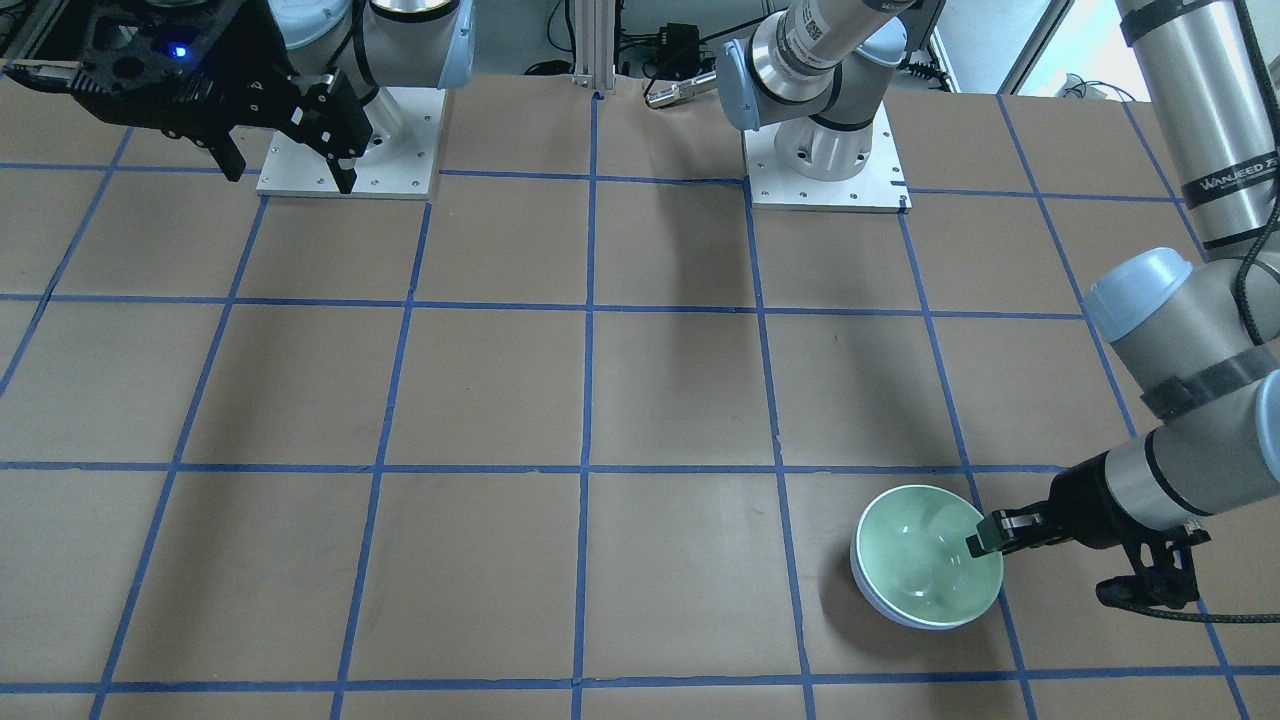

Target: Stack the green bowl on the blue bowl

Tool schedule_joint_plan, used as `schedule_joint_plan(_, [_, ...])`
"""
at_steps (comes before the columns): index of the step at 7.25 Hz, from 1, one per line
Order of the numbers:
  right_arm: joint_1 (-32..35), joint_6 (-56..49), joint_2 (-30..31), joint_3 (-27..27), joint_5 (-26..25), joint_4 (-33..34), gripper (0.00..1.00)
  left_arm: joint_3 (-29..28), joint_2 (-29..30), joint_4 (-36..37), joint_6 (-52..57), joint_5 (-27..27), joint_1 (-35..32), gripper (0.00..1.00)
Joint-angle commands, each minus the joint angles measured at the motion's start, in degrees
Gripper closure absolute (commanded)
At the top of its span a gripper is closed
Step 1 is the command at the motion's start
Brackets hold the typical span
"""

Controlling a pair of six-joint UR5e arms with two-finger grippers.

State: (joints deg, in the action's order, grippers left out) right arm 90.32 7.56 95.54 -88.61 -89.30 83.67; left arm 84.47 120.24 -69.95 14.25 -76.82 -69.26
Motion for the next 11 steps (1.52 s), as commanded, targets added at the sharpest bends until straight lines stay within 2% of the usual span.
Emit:
schedule_joint_plan(1, [0.0,0.0,0.0,0.0,0.0,-0.1,0.00,0.1,-0.6,-0.5,0.1,-0.2,0.0,0.00])
schedule_joint_plan(3, [0.0,0.0,0.0,0.0,0.0,0.0,0.00,-0.4,-3.3,-2.7,-0.1,-0.8,-0.8,0.00])
schedule_joint_plan(4, [0.0,0.0,0.0,0.0,0.1,0.0,0.00,-0.8,-4.7,-3.2,-0.3,-3.3,-3.1,0.00])
schedule_joint_plan(5, [0.0,0.0,0.0,0.0,0.0,0.0,0.00,-1.8,-6.7,-3.6,-0.4,-8.2,-6.6,0.00])
schedule_joint_plan(7, [0.0,0.0,0.0,0.0,0.0,0.0,0.00,-2.8,-11.8,-11.1,-4.5,-11.6,-11.7,0.00])
schedule_joint_plan(9, [0.0,0.0,0.0,0.0,0.0,-0.1,0.00,-3.0,-17.2,-14.4,-6.3,-15.8,-18.0,0.00])
schedule_joint_plan(11, [0.0,0.0,0.0,0.0,0.0,0.0,0.00,-2.9,-21.3,-18.4,-9.7,-15.4,-21.3,0.00])
